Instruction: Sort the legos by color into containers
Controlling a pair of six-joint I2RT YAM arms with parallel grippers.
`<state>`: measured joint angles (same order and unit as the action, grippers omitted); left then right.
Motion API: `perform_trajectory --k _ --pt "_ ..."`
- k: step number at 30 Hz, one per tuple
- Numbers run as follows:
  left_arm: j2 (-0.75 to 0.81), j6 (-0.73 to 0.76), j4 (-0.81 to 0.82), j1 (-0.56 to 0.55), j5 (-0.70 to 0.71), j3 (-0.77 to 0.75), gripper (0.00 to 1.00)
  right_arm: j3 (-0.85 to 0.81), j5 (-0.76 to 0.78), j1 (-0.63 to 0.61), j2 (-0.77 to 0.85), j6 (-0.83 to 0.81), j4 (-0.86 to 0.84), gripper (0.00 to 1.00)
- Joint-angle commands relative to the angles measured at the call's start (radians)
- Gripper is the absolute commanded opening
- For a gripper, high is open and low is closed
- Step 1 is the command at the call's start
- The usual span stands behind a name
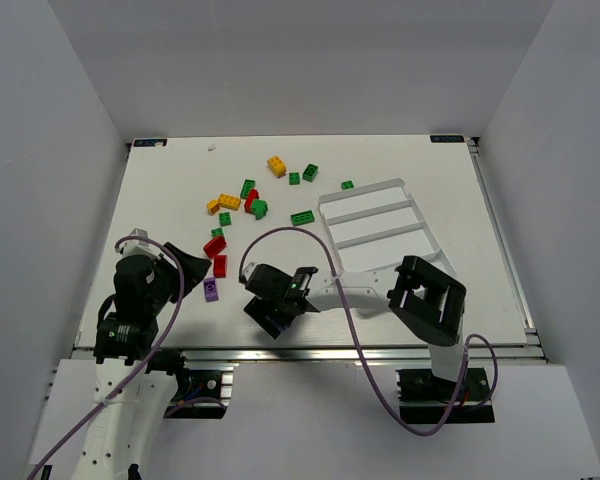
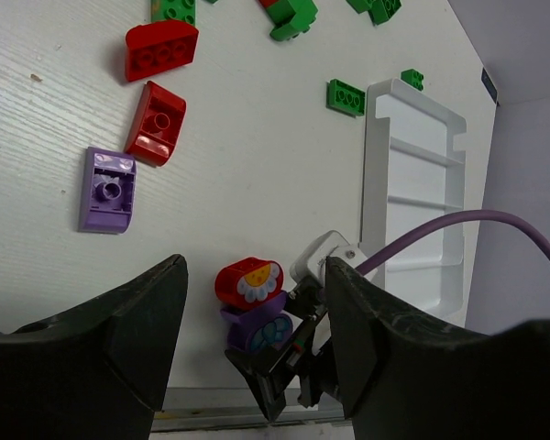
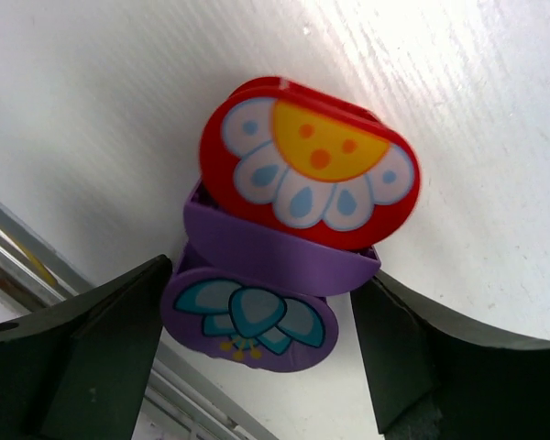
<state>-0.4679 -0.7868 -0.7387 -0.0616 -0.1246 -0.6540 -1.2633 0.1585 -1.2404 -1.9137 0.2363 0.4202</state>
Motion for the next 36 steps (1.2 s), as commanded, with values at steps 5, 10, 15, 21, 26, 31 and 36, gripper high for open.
perform_trajectory --k 5,10,15,21,26,31,36 --pt "0.011 -0.003 0.009 0.0 -0.026 -0.016 0.71 -0.016 0.016 -0.004 -0.022 0.018 0.017 0.72" --pt "0.017 -0.028 0.065 0.0 -0.076 0.019 0.71 0.057 0.012 0.007 0.051 -0.029 -0.036 0.54" --pt "0.005 -0.037 0.154 0.0 -0.196 0.062 0.74 0.174 -0.013 0.067 0.192 -0.181 -0.188 0.23" --pt "-0.063 -0.048 0.323 0.0 -0.331 0.1 0.75 0.238 -0.32 0.221 0.361 -0.455 -0.345 0.0" --pt "-0.152 -0.1 0.527 0.0 -0.458 0.145 0.76 0.242 -0.506 0.294 0.442 -0.642 -0.382 0.0" --pt "-0.253 -0.12 0.703 -0.01 -0.533 0.125 0.76 0.245 -0.574 0.325 0.467 -0.732 -0.457 0.0" --pt "-0.347 -0.131 0.824 -0.116 -0.527 0.096 0.77 0.219 -0.597 0.337 0.444 -0.798 -0.498 0.0"
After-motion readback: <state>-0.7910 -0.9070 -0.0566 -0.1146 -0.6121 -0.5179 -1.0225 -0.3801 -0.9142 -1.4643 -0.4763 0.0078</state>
